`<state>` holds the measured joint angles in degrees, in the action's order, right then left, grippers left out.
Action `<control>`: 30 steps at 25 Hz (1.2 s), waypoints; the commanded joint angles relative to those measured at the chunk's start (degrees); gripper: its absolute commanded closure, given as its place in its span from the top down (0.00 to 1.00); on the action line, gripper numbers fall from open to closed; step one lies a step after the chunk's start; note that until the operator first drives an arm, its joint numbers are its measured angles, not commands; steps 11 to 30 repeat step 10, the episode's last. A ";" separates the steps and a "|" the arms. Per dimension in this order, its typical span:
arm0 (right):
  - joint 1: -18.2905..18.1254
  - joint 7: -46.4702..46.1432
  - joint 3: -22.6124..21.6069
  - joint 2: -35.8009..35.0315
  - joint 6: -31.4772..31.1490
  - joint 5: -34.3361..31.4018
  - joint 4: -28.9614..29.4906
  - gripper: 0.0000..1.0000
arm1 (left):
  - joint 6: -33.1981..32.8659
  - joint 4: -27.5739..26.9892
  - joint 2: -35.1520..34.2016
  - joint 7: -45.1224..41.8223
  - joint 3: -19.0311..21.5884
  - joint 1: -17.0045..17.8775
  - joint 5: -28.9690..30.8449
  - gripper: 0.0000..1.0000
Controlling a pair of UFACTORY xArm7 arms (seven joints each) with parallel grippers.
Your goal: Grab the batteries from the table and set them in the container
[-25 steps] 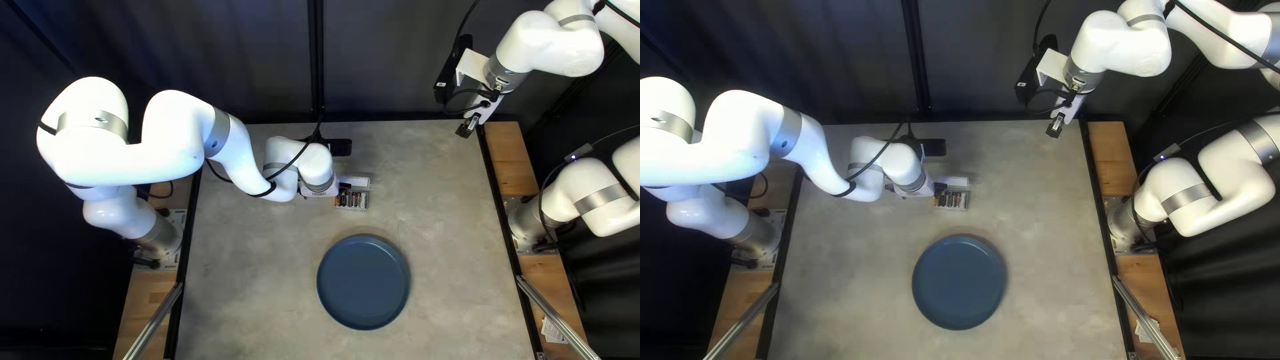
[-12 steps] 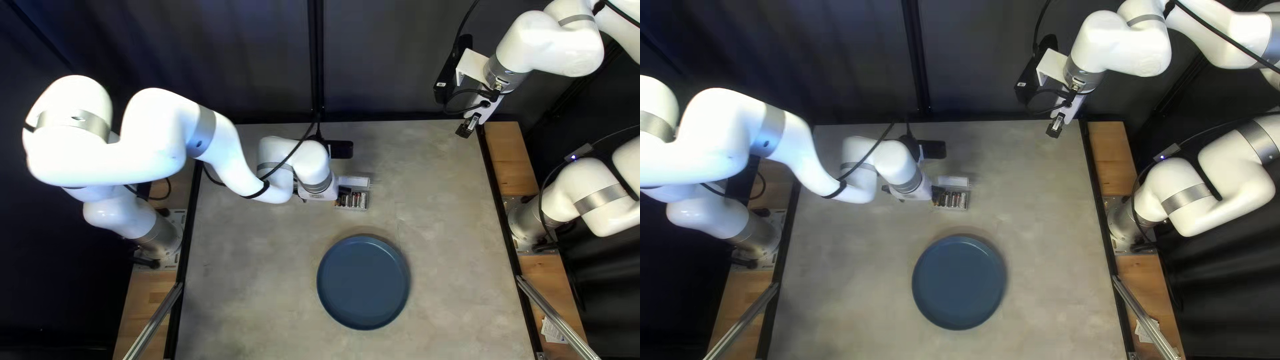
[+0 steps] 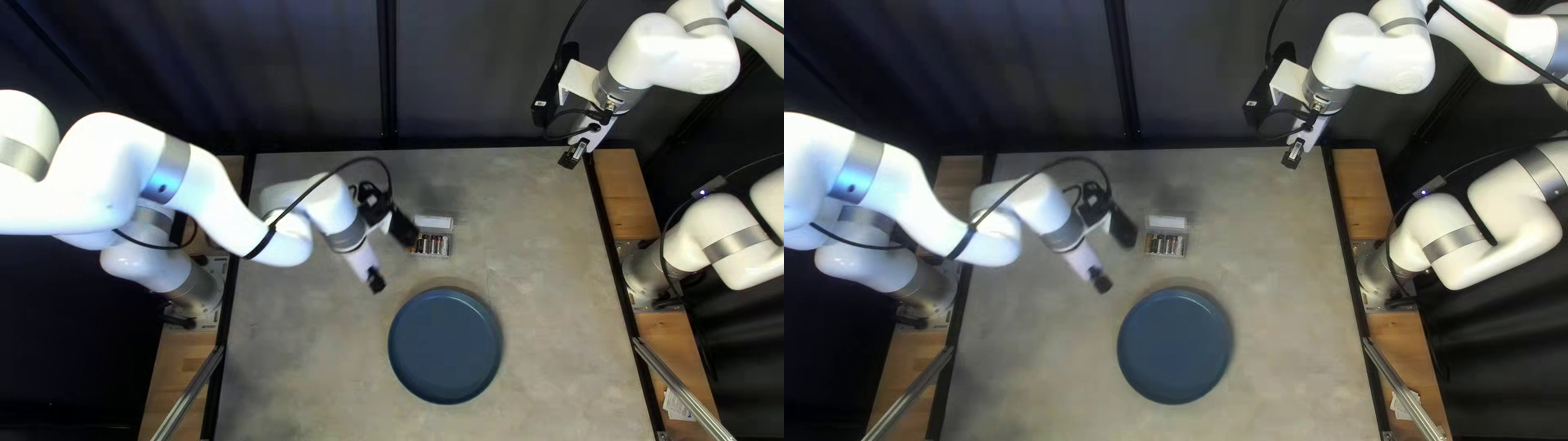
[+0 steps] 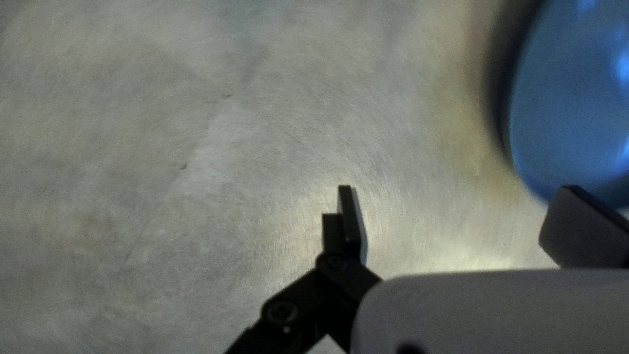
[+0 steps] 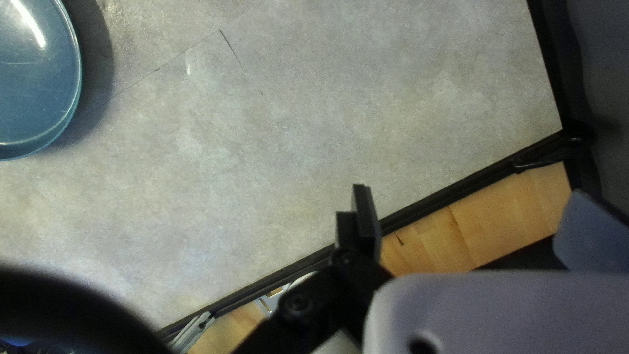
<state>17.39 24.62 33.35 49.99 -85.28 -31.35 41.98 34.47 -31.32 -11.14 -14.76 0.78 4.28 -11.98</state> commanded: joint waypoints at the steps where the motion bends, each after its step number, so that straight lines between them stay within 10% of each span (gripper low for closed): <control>1: 0.00 0.00 0.00 0.00 0.00 0.00 0.00 1.00 | 5.34 -1.41 -1.02 -4.73 4.21 0.95 6.16 1.00; 30: 0.00 0.00 0.00 0.00 0.00 0.00 0.00 1.00 | 8.12 -2.45 -1.74 -7.31 5.74 0.97 8.43 1.00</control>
